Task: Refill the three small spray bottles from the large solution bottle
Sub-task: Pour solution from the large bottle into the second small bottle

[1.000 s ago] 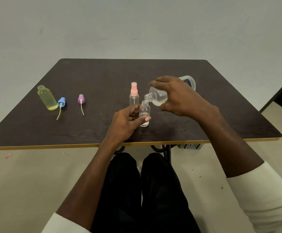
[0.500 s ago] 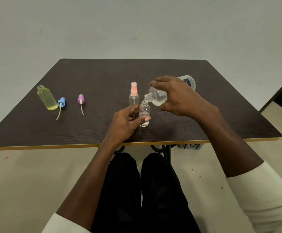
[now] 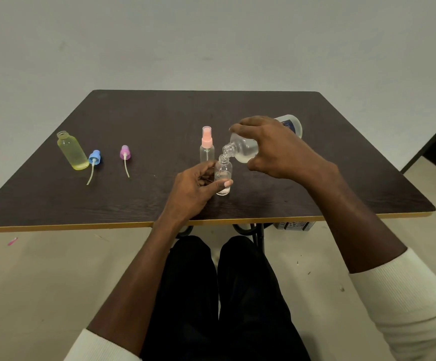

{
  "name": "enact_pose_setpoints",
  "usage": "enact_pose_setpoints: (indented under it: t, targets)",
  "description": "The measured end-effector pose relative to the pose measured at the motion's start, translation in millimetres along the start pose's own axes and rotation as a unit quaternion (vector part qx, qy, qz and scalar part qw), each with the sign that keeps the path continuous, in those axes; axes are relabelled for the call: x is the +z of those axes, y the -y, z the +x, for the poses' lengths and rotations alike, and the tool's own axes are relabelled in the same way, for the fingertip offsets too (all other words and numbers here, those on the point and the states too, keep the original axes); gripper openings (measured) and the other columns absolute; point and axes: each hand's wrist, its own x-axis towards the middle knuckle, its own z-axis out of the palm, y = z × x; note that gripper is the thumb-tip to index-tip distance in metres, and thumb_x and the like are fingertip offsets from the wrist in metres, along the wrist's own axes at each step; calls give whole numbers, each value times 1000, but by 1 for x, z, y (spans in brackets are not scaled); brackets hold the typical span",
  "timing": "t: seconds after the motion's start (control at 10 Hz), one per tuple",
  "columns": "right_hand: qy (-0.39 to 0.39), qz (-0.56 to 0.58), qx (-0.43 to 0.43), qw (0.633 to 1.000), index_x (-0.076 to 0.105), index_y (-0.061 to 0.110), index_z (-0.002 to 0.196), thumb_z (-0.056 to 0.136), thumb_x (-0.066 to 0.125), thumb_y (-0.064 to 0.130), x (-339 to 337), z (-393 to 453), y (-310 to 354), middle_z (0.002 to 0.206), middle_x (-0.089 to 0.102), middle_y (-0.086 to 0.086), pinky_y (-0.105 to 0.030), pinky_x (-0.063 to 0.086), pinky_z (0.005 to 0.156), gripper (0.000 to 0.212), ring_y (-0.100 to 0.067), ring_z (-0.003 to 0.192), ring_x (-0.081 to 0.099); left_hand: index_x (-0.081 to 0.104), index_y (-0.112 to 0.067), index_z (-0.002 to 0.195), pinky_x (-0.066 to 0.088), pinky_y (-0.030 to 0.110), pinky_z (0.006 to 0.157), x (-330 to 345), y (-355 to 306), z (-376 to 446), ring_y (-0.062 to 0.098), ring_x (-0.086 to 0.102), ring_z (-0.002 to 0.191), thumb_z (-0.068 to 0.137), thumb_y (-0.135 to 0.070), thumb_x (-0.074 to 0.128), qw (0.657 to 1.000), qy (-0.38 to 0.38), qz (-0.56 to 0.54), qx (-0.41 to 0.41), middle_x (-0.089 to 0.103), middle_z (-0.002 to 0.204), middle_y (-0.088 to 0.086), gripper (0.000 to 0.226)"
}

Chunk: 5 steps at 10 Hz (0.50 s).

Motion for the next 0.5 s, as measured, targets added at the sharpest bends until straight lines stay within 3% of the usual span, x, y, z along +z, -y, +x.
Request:
enact_pose_setpoints:
  t: [0.5]
  targets:
    - [2, -1, 2, 1000, 43, 22, 146, 77, 79, 17, 0, 0, 0, 150, 44, -2, -39, 30, 112, 78, -20, 140, 35, 66, -24, 122, 51, 8, 79, 0, -3, -1, -3, 71, 95, 87, -19, 79, 1000, 2, 1, -1, 74, 106, -12, 37]
